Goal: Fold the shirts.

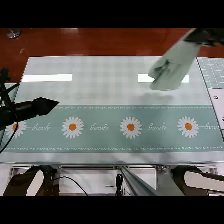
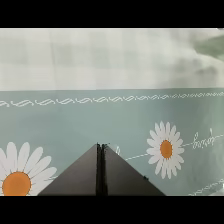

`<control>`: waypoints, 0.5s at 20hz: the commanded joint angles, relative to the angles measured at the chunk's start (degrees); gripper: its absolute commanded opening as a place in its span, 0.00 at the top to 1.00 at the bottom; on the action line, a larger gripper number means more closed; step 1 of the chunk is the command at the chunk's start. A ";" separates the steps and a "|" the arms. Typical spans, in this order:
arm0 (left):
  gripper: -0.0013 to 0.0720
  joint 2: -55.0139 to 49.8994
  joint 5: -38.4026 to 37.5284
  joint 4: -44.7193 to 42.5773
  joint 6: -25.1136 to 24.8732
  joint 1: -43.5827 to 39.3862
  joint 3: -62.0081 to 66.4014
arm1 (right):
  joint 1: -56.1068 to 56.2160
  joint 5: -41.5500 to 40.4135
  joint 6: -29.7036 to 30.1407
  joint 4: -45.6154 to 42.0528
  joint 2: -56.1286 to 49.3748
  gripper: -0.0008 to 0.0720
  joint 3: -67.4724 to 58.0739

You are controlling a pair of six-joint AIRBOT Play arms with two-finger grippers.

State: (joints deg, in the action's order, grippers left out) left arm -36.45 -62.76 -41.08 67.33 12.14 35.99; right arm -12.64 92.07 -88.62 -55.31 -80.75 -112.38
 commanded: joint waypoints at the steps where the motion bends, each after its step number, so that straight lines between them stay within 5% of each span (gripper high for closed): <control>1: 0.96 -0.02 -0.98 -0.04 -0.02 -0.02 0.00 | -12.87 13.38 -1.18 -1.20 2.45 0.94 -1.05; 6: 0.96 -0.04 -0.68 -0.04 -0.04 -0.02 0.00 | -25.68 14.34 -2.64 -7.10 13.00 0.94 10.84; 10: 0.96 -0.04 -0.24 -0.04 -0.07 -0.02 0.00 | -35.30 14.32 -2.47 -24.70 25.11 0.94 29.92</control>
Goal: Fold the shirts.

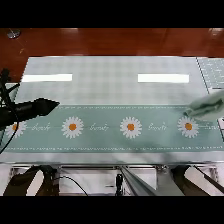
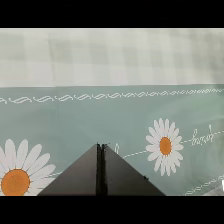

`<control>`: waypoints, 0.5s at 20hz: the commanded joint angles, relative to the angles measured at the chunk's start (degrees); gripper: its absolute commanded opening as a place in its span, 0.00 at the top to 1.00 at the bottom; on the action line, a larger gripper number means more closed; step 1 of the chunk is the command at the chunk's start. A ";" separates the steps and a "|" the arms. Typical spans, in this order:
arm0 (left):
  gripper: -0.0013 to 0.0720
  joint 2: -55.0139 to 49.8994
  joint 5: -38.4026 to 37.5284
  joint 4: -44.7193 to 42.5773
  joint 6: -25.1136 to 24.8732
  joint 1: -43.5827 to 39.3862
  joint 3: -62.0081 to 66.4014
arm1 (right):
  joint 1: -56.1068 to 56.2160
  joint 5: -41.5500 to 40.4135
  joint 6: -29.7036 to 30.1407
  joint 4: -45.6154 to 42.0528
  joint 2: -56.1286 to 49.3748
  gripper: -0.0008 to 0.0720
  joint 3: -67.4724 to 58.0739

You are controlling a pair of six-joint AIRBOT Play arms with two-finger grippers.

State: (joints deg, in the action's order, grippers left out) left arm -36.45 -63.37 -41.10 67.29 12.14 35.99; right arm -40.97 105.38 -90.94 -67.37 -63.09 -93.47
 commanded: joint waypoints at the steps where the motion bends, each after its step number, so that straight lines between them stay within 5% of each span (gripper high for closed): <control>1: 0.96 -0.04 0.83 -0.02 0.00 -0.02 0.00 | -9.38 1.01 0.09 -18.36 9.84 0.94 13.99; 6: 0.96 -0.04 1.44 -0.02 -0.11 -0.02 0.00 | -17.18 0.59 -5.66 -40.63 21.09 0.94 27.19; 7: 0.96 -0.04 1.42 -0.07 -0.94 -0.02 0.00 | -17.18 0.94 -7.52 -43.28 21.81 0.82 29.46; 9: 0.96 -0.26 1.73 -0.07 -1.25 -0.02 0.00 | -17.00 0.79 -7.39 -41.31 21.62 0.12 31.80; 10: 0.95 -0.59 2.25 -0.04 -1.22 -0.02 0.00 | -17.00 -0.02 -6.91 -39.74 21.03 0.13 31.80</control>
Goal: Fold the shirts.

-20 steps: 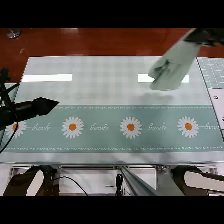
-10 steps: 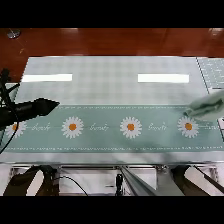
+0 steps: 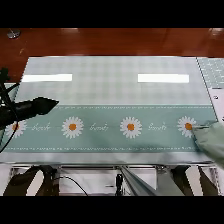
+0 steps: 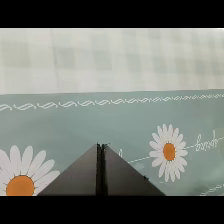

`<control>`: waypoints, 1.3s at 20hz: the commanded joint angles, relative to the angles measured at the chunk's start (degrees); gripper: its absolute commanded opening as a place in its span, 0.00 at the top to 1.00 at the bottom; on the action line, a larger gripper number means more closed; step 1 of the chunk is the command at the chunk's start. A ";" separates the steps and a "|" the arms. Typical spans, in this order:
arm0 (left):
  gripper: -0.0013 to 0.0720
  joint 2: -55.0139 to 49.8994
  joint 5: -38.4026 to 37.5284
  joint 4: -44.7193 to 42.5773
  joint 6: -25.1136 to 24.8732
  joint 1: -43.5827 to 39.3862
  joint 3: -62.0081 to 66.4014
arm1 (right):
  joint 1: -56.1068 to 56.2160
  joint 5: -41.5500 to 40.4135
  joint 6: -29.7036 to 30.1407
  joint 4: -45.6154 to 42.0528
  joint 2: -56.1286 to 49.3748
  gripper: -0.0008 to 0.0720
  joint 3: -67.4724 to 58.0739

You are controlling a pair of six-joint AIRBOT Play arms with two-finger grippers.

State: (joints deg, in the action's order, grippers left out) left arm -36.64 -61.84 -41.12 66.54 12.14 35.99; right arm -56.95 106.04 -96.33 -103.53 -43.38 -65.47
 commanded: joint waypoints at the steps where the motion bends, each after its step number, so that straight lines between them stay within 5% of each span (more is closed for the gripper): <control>1: 0.92 -0.66 1.46 -0.02 -0.31 -0.02 0.00 | -1.03 -1.55 -0.90 -1.66 0.48 0.13 3.74; 4: 0.91 -2.36 2.19 0.00 -0.55 -0.02 0.26 | -1.03 -2.71 1.05 7.04 -3.91 0.14 1.31; 5: 0.96 -3.08 0.46 -0.02 -1.46 -0.02 0.59 | -1.03 -2.71 2.27 10.43 -6.32 0.21 -1.16; 7: 0.96 -4.66 -0.79 0.15 -1.81 -0.02 2.21 | -1.03 -3.76 2.14 20.87 -11.69 0.95 -7.41; 10: 0.96 -9.49 -0.79 4.55 -1.81 -1.07 13.11 | 7.43 -15.58 4.81 50.23 -17.40 0.94 -12.28; 12: 0.96 -14.82 -1.25 4.50 -1.79 -5.90 25.05 | 22.67 -27.89 10.95 55.80 -17.77 0.94 -12.55; 14: 0.96 -19.80 -1.79 1.29 0.11 -12.57 35.28 | 41.05 -36.37 12.52 46.07 -18.14 0.94 -12.48; 16: 0.96 -23.21 -1.77 -10.97 4.37 -19.82 39.87 | 58.23 -38.51 11.15 26.12 -20.20 0.94 -12.48; 19: 0.96 -27.34 -3.80 -42.18 21.94 -28.22 37.22 | 69.96 -32.13 -6.14 -1.73 -26.12 0.94 -10.51; 21: 0.96 -30.16 -4.09 -46.31 27.96 -28.52 33.51 | 69.53 -32.00 -9.42 -0.96 -28.81 0.94 -5.14; 26: 0.96 -35.95 -6.62 -46.36 28.26 -28.59 31.69 | 69.31 -32.35 -9.49 1.11 -31.85 0.94 -0.79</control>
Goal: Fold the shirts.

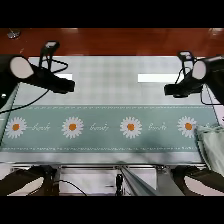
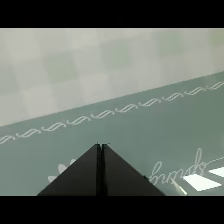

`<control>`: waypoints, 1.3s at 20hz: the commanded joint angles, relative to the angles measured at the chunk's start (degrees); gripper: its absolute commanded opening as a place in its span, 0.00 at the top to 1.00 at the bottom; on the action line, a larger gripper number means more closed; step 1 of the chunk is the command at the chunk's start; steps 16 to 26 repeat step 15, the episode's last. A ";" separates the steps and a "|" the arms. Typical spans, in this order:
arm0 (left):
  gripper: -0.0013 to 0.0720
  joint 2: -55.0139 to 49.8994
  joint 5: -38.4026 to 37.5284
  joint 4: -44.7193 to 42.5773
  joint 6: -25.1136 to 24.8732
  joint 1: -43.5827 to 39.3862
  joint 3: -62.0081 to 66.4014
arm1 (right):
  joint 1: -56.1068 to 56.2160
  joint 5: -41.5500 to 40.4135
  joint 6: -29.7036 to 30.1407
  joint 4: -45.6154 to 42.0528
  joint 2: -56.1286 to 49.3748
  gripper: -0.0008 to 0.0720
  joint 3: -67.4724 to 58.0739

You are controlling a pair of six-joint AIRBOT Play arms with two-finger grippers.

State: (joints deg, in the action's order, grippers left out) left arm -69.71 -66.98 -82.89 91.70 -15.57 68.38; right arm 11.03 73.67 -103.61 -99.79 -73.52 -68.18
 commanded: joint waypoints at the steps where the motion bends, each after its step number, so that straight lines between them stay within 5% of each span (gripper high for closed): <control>1: 0.96 -3.04 -1.49 -4.61 3.08 -0.85 -0.70 | 1.33 0.17 -2.10 -3.17 -1.60 0.94 1.81; 26: 0.96 -3.17 -1.60 -4.59 2.93 -0.87 -0.70 | 1.33 0.72 -2.08 -3.85 -1.49 0.94 1.81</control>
